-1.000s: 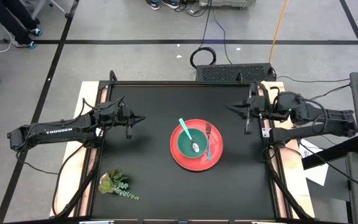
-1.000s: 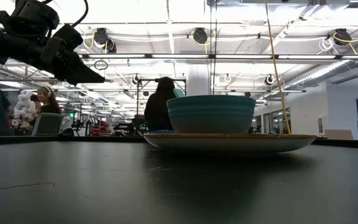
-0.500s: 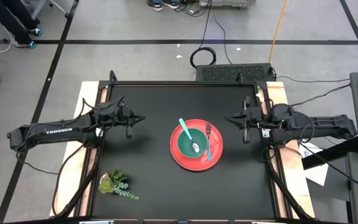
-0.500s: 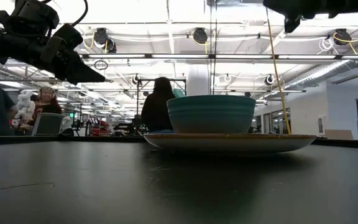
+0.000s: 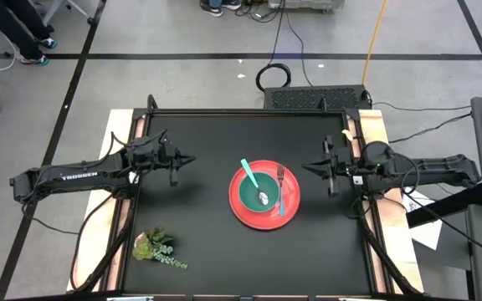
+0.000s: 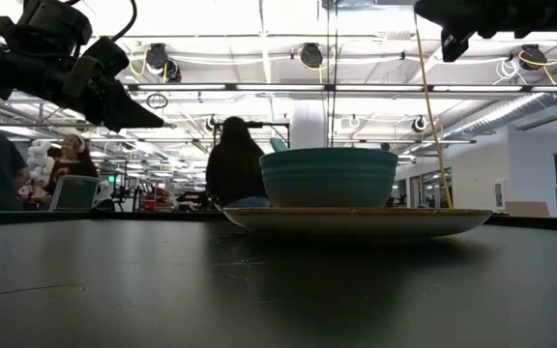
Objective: Set table place
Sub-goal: Return to Home Position
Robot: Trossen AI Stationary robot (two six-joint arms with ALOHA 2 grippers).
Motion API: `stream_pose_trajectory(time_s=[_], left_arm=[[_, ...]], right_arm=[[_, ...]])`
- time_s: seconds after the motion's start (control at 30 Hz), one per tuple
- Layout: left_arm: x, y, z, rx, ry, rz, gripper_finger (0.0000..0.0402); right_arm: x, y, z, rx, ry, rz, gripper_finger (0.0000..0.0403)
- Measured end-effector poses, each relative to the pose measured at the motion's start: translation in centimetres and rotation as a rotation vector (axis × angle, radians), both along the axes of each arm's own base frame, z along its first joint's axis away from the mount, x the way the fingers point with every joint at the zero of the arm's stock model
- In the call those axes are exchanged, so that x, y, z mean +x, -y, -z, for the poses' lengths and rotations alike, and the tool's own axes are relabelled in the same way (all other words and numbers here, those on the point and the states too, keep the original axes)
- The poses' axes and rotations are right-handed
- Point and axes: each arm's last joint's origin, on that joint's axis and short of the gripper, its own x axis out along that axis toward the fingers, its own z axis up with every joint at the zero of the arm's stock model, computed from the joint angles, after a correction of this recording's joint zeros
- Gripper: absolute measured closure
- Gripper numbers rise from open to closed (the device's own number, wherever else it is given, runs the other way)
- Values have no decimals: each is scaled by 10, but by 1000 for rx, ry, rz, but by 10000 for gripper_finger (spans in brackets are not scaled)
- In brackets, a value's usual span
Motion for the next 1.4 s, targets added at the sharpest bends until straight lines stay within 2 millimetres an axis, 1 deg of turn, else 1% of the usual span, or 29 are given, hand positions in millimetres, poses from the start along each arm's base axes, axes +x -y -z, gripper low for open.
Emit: stream_pose_trajectory(time_s=[0.13,0.33,0.43,0.53,0.63,0.77,0.87,0.97,1.17,1.23,1.4], left_arm=[[0,0,0,6,0,2,387],[0,0,0,27,-3,12,387],[1,1,-3,63,25,81,387],[3,3,-11,125,107,164,387],[4,3,-22,166,209,174,387],[4,2,-32,196,305,163,387],[4,-1,-41,197,311,141,387],[4,-7,-53,181,312,80,387],[-1,-14,-71,180,228,36,387],[-5,-14,-74,173,206,22,387],[-20,-6,-79,134,239,10,387]], right_arm=[[-6,0,-4,-25,34,2,403],[-21,-1,-10,-65,99,7,403],[-27,-1,-9,-75,127,9,403],[-32,-1,-6,-70,137,9,403],[-37,-1,-2,-65,158,10,403],[-41,0,9,-66,163,37,403],[-42,0,16,-67,161,44,403],[-42,0,23,-66,151,43,403],[-42,0,32,-62,149,43,403],[-42,0,35,-49,151,42,403],[-45,0,40,-27,160,35,403]])
